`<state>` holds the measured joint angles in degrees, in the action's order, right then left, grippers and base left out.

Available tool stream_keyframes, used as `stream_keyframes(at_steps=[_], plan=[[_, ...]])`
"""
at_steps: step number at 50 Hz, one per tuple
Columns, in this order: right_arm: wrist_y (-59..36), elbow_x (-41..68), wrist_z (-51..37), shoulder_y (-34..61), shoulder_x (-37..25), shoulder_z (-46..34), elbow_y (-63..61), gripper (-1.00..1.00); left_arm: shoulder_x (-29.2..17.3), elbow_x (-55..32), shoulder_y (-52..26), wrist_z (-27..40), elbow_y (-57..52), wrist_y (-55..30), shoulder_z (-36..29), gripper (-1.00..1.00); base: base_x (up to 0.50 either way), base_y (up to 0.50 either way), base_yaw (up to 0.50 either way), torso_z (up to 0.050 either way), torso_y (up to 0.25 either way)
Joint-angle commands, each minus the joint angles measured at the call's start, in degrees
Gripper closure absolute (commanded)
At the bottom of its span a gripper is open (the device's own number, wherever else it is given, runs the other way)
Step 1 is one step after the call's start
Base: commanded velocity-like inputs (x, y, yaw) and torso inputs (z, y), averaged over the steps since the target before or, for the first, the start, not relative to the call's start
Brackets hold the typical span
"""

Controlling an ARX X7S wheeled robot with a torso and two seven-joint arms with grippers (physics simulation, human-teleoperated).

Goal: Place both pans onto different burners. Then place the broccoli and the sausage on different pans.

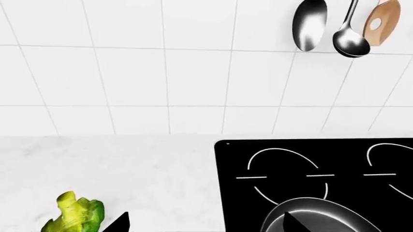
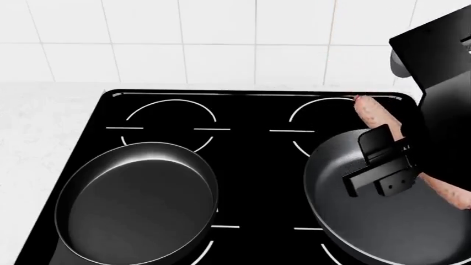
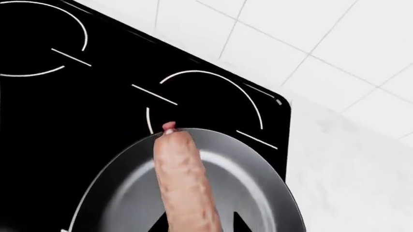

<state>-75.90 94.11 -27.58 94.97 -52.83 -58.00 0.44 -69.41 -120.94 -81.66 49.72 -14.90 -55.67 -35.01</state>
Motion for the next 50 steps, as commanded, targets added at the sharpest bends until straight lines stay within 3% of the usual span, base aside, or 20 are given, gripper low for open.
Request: stream_keyframes(at_steps=[1,22,23,39,50], plan=[[1.3,-2.2,2.12,-3.05,0.07,0.71,-0.9,1.0,0.76,0.7,0.5,-1.4,-0.79,0.14,1.72,-1.0,0.0,0.0,0.0,0.0,0.0],[1.8,-1.7,1.62,-4.36,-0.4,0.04,-0.84,1.0,-0.56,0.28,1.37,-1.53,-1.41,1.0,2.47,-1.0,0.0,0.0,0.0,0.0,0.0],[1.35,-1.54,1.5,-3.93,-0.42,0.0,-0.82,-1.0,-0.56,0.3,1.45,-1.57,-1.4,1.06,2.48,-1.0,0.0,0.0,0.0,0.0,0.0],[-1.59,1.55,-0.57,4.58,0.48,2.46,-0.51,-1.0,-0.33,0.43,1.17,-1.95,-1.04,0.65,2.57,-1.0,0.0,0.0,0.0,0.0,0.0],[6.12,10.85,-10.02,3.44,-4.69,8.32,-10.14,-1.0,-0.46,1.59,0.33,-1.32,-0.04,-0.4,2.32,-1.0,0.0,0.0,0.0,0.0,0.0]])
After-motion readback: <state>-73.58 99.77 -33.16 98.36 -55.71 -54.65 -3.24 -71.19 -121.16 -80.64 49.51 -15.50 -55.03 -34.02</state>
